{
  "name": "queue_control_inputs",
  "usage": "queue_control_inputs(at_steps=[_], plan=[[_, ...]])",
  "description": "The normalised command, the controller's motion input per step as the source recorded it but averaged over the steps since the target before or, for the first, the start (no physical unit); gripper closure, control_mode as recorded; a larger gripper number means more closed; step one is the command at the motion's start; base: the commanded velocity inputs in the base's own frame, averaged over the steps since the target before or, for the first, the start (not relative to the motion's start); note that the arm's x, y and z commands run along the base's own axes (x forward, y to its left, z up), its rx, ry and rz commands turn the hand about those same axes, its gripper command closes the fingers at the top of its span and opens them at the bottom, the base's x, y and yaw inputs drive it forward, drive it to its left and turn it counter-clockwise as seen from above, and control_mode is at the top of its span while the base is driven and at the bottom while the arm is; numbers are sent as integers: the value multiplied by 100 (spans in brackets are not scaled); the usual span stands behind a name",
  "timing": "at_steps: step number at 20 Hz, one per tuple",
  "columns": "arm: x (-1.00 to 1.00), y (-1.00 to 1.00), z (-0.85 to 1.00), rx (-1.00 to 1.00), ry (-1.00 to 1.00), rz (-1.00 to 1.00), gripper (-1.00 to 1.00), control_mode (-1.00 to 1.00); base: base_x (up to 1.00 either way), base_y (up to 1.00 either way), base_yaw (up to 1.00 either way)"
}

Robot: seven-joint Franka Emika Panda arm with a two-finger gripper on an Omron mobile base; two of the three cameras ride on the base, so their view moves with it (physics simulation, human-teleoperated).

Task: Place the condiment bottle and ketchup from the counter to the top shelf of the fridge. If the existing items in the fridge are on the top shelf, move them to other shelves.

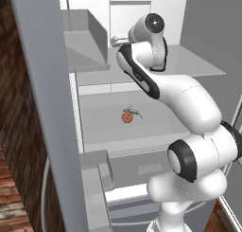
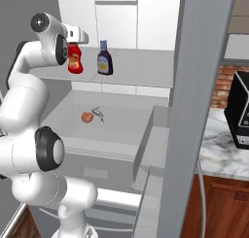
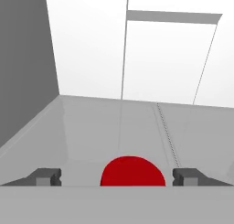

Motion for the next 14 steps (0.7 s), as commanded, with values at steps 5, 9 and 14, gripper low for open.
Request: queue_control_inputs(at_steps=[5,9,14], plan=[[-5,0,0,0,-1,0,-100,-100,0,0,0],[-72,-1,0,0,-18,1,-100,-100,0,0,0],[-99,-4,0,0,-23,1,-100,-100,0,0,0]])
